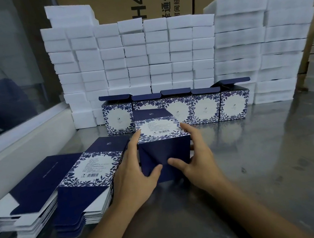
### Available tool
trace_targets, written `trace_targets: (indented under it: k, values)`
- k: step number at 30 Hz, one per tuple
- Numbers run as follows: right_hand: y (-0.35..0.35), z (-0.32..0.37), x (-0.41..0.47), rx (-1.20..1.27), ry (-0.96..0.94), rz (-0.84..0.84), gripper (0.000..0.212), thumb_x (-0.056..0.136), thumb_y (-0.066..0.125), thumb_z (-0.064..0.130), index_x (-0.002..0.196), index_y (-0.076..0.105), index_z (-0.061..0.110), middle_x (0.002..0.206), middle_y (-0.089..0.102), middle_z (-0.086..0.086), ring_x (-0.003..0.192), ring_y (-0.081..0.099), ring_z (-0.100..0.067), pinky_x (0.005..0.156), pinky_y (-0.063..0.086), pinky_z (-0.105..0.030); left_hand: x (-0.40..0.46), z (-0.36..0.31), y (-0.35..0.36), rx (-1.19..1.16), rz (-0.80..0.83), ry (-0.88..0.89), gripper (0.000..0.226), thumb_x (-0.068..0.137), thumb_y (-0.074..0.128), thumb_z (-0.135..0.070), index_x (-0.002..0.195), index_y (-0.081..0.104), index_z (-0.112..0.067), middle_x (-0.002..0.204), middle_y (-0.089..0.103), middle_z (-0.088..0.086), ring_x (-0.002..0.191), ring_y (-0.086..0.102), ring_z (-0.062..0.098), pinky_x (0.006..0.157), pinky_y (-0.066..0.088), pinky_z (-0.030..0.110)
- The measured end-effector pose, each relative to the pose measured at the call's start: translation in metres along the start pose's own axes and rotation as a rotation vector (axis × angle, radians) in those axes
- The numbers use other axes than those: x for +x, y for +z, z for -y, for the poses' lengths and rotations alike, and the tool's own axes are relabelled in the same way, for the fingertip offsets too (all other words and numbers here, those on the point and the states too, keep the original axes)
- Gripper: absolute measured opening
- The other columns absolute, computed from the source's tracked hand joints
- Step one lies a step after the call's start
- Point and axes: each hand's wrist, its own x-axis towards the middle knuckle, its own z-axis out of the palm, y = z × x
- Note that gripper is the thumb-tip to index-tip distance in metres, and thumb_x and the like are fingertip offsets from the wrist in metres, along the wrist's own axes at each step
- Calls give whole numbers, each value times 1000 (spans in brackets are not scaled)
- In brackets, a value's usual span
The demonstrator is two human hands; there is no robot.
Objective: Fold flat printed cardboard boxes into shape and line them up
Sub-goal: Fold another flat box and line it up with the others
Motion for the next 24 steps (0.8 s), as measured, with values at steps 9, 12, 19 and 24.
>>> trace_targets:
  k: [9,12,19,24]
  values:
    - [-1,8,0,-215,-151,-46,75,77,79,13,127,38,51,124,45,17,97,51,-3,72,51,-33,1,-1,-1,11,-162,-1,80,70,85,-34,127,30,-43,131,57,-7,109,61,23,76,46,32]
    - [0,7,-1,-213,-161,-76,72,76,78,11,123,40,50,124,46,17,96,49,3,71,42,-18,2,-3,-3,23,-187,8,78,69,86,-34,124,32,-41,129,58,-7,109,61,23,75,46,32]
    - [2,3,0,-142,-148,-100,75,72,75,9,115,37,58,126,48,13,112,50,0,80,45,-19,1,-4,0,77,-174,58,80,70,85,-34,129,31,-39,128,57,-6,104,62,22,69,45,30]
    - [2,2,0,-93,-124,-79,74,74,77,12,119,38,56,128,48,15,107,53,-6,81,53,-34,1,1,3,-1,-152,-6,88,68,86,-35,133,27,-38,129,56,-7,99,64,19,68,50,33]
